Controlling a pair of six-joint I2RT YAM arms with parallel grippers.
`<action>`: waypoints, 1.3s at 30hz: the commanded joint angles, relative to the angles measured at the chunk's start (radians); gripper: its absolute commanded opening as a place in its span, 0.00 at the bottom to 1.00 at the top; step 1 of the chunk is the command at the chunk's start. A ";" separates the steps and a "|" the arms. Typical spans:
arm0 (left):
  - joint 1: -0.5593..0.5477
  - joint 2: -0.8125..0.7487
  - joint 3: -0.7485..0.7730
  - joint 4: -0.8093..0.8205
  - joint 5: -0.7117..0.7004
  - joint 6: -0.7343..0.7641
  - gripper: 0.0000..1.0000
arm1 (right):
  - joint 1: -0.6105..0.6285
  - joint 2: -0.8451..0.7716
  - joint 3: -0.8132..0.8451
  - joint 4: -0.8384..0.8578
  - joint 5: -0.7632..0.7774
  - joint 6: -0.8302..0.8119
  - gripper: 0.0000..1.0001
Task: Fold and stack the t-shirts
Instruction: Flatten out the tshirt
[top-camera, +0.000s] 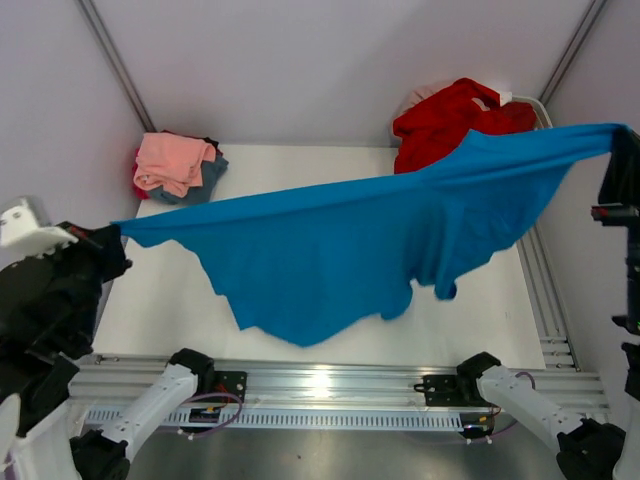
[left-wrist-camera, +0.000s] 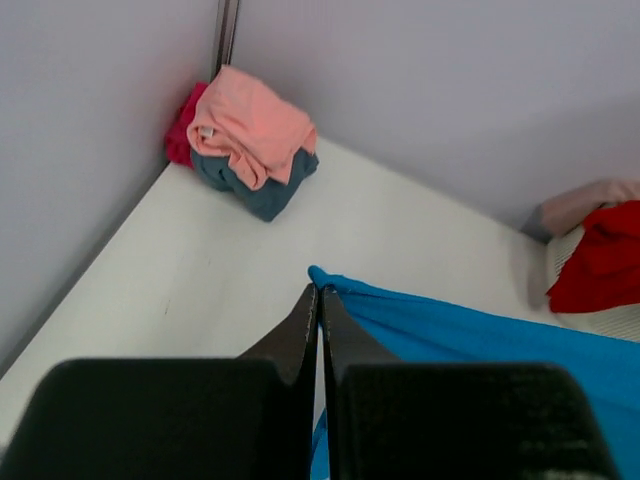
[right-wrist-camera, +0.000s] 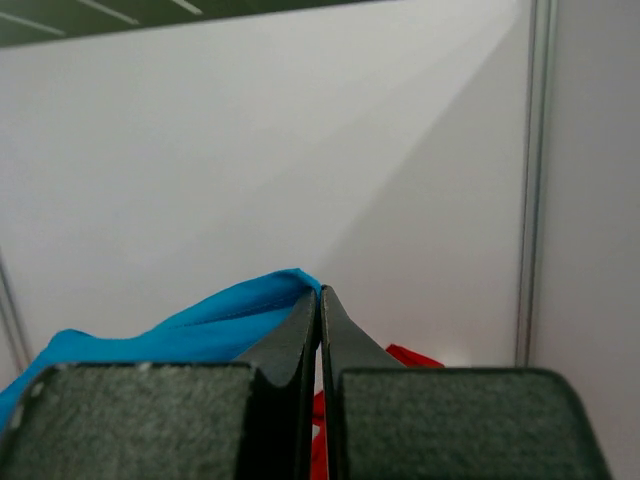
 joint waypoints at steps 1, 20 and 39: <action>0.002 -0.014 0.073 -0.089 -0.123 0.033 0.00 | -0.003 -0.044 0.023 0.034 -0.003 0.028 0.00; 0.062 0.496 -0.354 0.334 -0.263 -0.040 0.01 | -0.052 0.237 -0.592 0.430 0.178 -0.038 0.00; 0.071 0.912 -0.143 0.260 -0.249 -0.113 0.01 | -0.069 0.509 -0.540 0.345 0.118 0.085 0.00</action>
